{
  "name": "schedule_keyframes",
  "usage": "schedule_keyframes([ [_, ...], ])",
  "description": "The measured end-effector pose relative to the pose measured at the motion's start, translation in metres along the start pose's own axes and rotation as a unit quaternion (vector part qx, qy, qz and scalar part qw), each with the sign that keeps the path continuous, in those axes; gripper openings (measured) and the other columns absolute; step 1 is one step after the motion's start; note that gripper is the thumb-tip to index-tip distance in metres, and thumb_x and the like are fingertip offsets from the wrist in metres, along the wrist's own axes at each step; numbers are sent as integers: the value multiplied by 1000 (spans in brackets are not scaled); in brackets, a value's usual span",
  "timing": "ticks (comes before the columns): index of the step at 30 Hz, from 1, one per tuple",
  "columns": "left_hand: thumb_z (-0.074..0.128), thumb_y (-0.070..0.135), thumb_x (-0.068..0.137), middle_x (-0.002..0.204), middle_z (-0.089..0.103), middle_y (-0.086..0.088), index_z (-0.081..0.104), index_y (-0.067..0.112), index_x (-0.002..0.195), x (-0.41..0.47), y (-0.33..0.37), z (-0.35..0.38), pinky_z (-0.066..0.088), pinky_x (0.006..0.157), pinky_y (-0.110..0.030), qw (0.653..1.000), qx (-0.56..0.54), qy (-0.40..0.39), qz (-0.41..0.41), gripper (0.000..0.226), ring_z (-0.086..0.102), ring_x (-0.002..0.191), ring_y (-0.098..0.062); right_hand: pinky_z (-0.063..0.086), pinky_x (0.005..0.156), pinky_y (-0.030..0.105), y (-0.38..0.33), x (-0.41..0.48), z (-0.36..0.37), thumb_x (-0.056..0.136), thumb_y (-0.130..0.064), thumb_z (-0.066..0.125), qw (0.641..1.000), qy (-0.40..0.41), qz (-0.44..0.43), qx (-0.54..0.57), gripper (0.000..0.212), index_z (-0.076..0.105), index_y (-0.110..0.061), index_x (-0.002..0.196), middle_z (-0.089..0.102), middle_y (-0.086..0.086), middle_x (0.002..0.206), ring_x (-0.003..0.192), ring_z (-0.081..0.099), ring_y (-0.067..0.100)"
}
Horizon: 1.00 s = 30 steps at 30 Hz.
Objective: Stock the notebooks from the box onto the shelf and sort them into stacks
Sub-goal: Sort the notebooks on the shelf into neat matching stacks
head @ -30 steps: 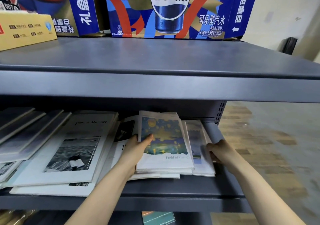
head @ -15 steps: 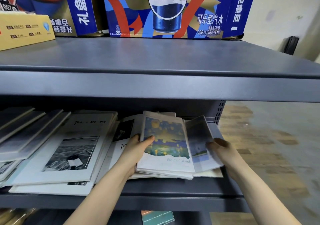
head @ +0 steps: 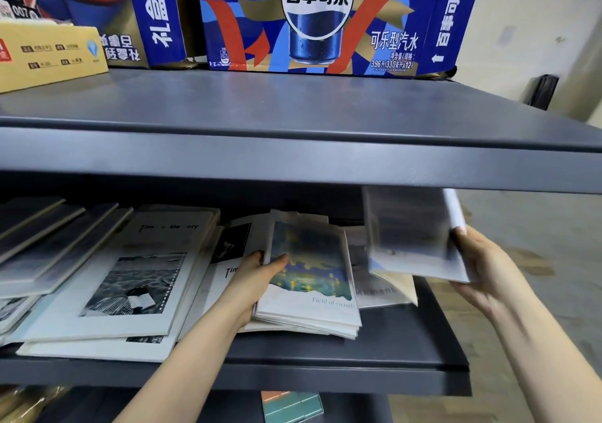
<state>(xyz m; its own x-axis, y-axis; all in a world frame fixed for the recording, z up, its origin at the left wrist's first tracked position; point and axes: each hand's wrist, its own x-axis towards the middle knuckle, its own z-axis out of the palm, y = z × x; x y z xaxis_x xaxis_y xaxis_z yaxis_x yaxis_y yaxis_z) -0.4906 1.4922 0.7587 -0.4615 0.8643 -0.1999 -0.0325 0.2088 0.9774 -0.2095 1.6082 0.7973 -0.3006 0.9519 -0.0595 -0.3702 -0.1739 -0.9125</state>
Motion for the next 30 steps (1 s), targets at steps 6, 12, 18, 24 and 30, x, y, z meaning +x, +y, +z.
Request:
schedule_keyframes([
  [6,61,24,88,107,66,-5,58,17,106,4,-4,-2,46,98,-41,998,-46,-3,-32,20,62,103,-25,58,56,29,7,-4,33,92,-9,44,992,-11,43,117,17,60,-11,92,72,5,78,63,70,16],
  [12,55,15,92,100,60,-7,48,5,123,0,-1,-3,46,77,-30,995,-82,11,-62,33,59,89,-24,59,69,45,54,-6,61,96,-10,42,990,-9,111,85,28,55,2,118,71,22,95,77,71,31],
  [18,49,68,80,137,52,-6,48,19,135,0,0,-3,39,104,-44,991,-111,11,-76,73,51,122,-27,56,77,51,81,-12,89,95,-12,48,989,2,146,36,25,56,-1,117,67,24,107,87,68,35],
  [24,64,31,87,117,57,-1,49,13,123,-1,-4,-1,41,86,-26,997,-81,7,-9,43,52,100,-16,45,65,29,83,-19,107,98,-21,47,974,44,82,-207,16,57,-16,87,58,6,78,70,54,22],
  [30,65,23,87,92,61,5,44,24,105,-4,-7,-3,48,97,-42,993,-121,4,-4,27,61,102,-24,28,49,25,81,-14,102,93,-19,52,891,15,-21,-453,25,46,-6,72,46,10,64,58,41,20],
])
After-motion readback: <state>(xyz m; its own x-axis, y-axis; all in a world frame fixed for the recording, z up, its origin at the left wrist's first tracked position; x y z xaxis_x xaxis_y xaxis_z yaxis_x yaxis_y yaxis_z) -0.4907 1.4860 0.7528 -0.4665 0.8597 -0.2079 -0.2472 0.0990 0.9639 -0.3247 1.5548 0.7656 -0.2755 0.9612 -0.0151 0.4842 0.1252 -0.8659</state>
